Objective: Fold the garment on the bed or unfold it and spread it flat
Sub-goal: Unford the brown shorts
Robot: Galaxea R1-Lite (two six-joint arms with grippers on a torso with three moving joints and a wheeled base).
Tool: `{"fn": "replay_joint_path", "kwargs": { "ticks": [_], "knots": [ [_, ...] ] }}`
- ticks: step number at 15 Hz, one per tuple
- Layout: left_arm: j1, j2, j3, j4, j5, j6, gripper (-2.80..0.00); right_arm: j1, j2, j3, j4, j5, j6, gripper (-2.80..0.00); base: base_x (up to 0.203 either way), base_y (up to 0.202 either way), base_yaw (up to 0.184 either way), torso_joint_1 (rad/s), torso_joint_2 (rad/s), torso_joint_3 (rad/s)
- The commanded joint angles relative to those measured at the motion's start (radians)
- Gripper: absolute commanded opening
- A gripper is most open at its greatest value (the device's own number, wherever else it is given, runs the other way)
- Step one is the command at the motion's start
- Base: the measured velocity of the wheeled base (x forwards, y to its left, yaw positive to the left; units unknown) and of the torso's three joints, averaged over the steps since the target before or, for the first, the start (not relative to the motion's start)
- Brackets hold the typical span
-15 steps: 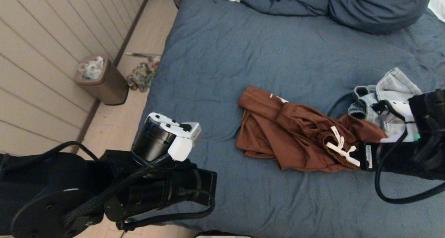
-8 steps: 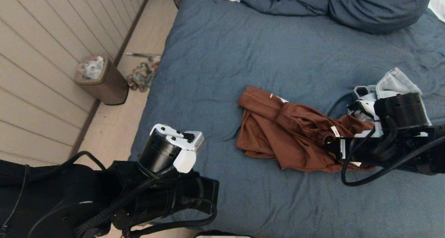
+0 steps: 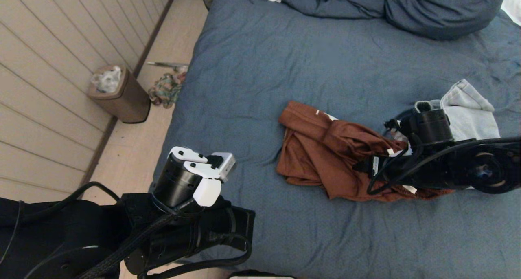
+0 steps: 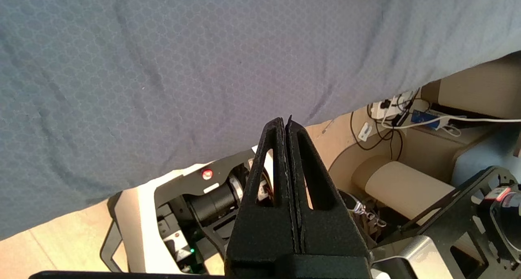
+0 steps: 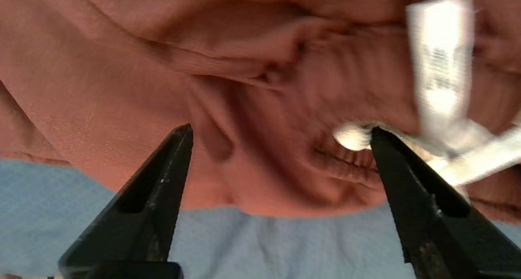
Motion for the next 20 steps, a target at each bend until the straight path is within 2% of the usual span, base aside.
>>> {"fn": "replay_joint_path", "kwargs": {
  "ticks": [1, 4, 12, 15, 17, 20],
  "knots": [
    [0.000, -0.001, -0.001, -0.002, 0.000, -0.003, -2.80, 0.026, 0.059, -0.015, -0.010, -0.001, 0.002, -2.80, 0.000, 0.000, 0.000, 0.000, 0.00, 0.000],
    [0.000, -0.005, 0.003, -0.002, 0.002, -0.003, -2.80, 0.045, 0.064, -0.013, -0.068, -0.006, -0.001, -2.80, 0.000, 0.000, 0.000, 0.000, 0.00, 0.000],
    [0.000, -0.020, 0.019, -0.005, 0.003, -0.004, -2.80, 0.108, 0.019, -0.075, -0.070, -0.024, 0.001, -2.80, 0.000, 0.000, 0.000, 0.000, 0.00, 0.000],
    [0.001, -0.035, 0.026, -0.006, 0.009, -0.004, -2.80, 0.187, -0.030, -0.079, -0.066, -0.024, 0.003, -2.80, 0.000, 0.000, 0.000, 0.000, 0.00, 0.000],
    [0.001, -0.067, 0.028, -0.005, 0.010, -0.004, -2.80, 0.269, -0.074, -0.093, -0.054, -0.025, 0.013, -2.80, 0.000, 0.000, 0.000, 0.000, 0.00, 0.000],
    [0.008, -0.102, 0.038, -0.005, 0.018, -0.006, -2.80, 0.396, -0.141, -0.150, 0.044, -0.026, 0.024, -2.80, 0.000, 0.000, 0.000, 0.000, 0.00, 0.000]
  ]
}}
